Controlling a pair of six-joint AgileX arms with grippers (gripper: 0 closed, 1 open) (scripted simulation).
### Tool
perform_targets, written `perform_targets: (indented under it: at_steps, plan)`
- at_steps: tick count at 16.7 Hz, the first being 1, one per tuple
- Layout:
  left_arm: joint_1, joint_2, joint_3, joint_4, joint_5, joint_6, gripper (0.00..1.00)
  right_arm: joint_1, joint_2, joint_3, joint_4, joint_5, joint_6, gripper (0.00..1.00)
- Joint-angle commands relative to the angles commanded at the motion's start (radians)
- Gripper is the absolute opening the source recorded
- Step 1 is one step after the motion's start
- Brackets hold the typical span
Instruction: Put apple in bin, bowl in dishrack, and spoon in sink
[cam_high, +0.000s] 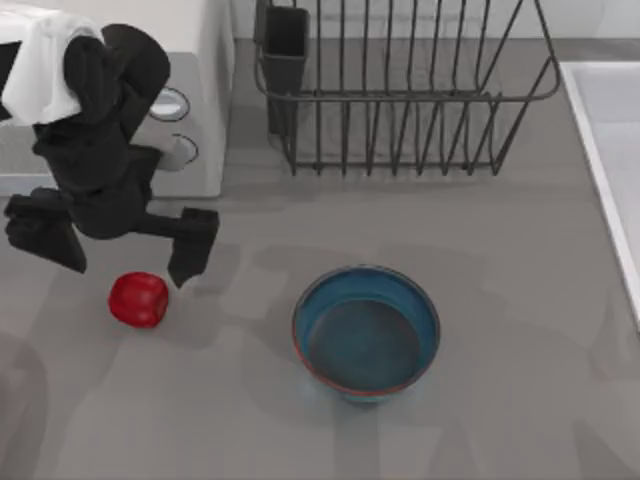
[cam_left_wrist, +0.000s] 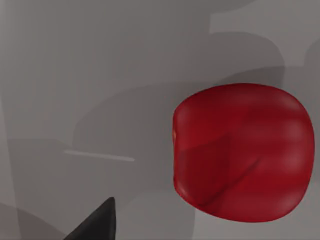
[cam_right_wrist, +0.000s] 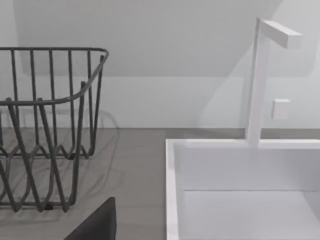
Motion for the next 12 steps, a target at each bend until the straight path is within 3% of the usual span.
perform_targets:
  at_steps: [6, 12]
  plan:
    - [-0.007, -0.034, -0.057, 0.021, 0.000, -0.006, 1.00, 0.000, 0.000, 0.000, 0.000, 0.000, 0.000, 1.00]
    - [-0.011, 0.039, -0.171, 0.202, 0.001, -0.010, 1.00, 0.000, 0.000, 0.000, 0.000, 0.000, 0.000, 1.00]
